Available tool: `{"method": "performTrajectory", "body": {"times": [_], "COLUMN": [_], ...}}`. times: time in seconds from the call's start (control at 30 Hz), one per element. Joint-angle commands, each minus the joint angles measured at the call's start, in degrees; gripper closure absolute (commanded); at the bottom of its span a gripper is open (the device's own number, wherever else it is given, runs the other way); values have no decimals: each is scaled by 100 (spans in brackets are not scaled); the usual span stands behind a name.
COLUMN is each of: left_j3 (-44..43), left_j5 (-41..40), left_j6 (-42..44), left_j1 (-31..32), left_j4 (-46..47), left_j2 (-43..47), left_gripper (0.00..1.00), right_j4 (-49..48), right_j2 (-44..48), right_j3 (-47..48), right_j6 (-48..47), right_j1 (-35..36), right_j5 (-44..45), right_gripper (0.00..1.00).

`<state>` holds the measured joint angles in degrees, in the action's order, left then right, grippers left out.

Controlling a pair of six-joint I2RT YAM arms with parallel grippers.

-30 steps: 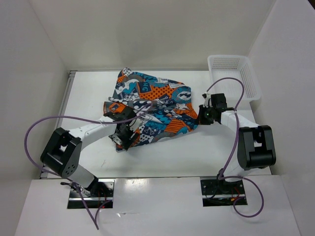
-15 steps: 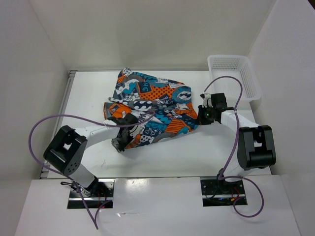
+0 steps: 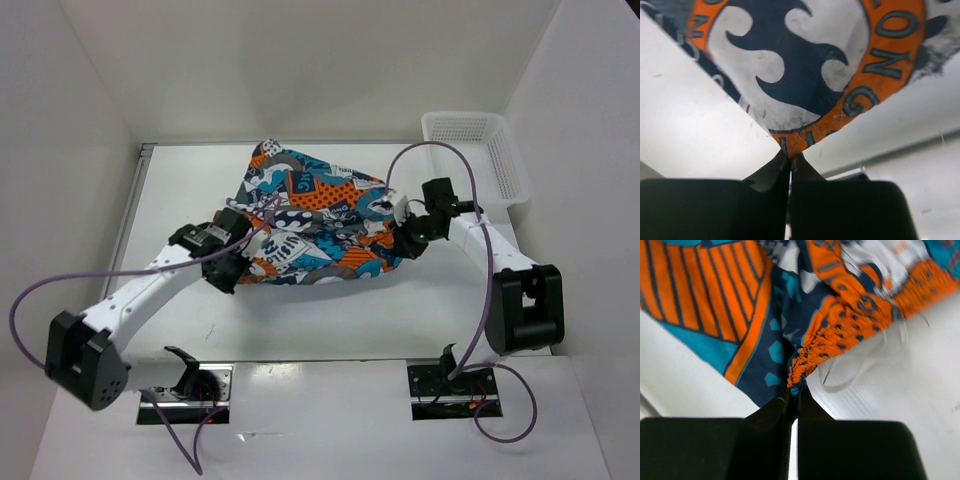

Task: Fold and stack the shorts
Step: Fold the shorts

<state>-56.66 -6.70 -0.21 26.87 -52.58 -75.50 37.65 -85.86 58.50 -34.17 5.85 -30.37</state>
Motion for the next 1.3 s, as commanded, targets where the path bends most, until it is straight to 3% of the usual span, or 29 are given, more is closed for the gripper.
{"method": "performTrajectory", "body": {"times": [0.0, 0.1, 0.27, 0.33, 0.4, 0.47, 0.5, 0.53, 0.6, 0.7, 0.8, 0.83, 0.9, 1.03, 1.13, 1.23, 1.27], "left_j3": [-170, -274, -354, -354, -354, -354, -354, -354, -354, -687, -1556, -1776, -2250, -2751, -3611, -5726, -6455], "left_j5": [204, 667, 740, 740, 740, 740, 740, 688, 530, 468, 853, 950, 1101, 933, 1293, 1802, 1960], "left_j6": [21, 21, 21, 21, 21, 21, 21, 21, 21, 21, 21, 21, 21, 21, 21, 21, 21], "left_j1": [152, 152, 301, 371, 423, 477, 477, 477, 477, 477, 56, -171, -357, -595, -744, -1192, -1341], "left_j4": [-1235, -1955, -2160, -2160, -2160, -2160, -2160, -2160, -2160, -1652, -1019, -635, -177, 1194, 1267, 814, 593], "left_j2": [659, 958, 1038, 986, 932, 863, 862, 801, 800, 800, 433, 301, -95, -1060, -2360, -4020, -5017], "left_gripper": [100, 100, 100, 98, 96, 84, 76, 69, 66, 61, 55, 54, 43, 34, 33, 31, 31], "right_j4": [1050, 1472, 2184, 2527, 2694, 2765, 2670, 2451, 2099, 1160, -202, -771, -1083, -1497, -1497, -1839, -1944], "right_j2": [334, 457, 588, 588, 737, 825, 930, 931, 1089, 1282, 1511, 1459, 1205, -171, -956, -1538, -1695], "right_j3": [267, 135, -14, -75, -128, -181, -103, -15, 161, 302, 407, 469, 776, 1443, 2190, 2570, 2648], "right_j6": [-1151, -1529, -1978, -2206, -2278, -2348, -2296, -2217, -1779, -1111, -60, 250, 917, 1834, 2440, 3089, 3170], "right_j1": [504, 917, 1102, 1357, 1437, 1490, 1490, 1490, 1490, 1490, 1490, 1490, 1490, 1490, 1314, 1051, 1050], "right_j5": [-259, -75, 39, 398, 610, 804, 857, 857, 857, 507, 226, 225, 225, 978, 1165, 1077, 1208], "right_gripper": [100, 100, 100, 93, 75, 30, 16, 10, 5, 4, 4, 8, 11, 15, 22, 26, 27]}}
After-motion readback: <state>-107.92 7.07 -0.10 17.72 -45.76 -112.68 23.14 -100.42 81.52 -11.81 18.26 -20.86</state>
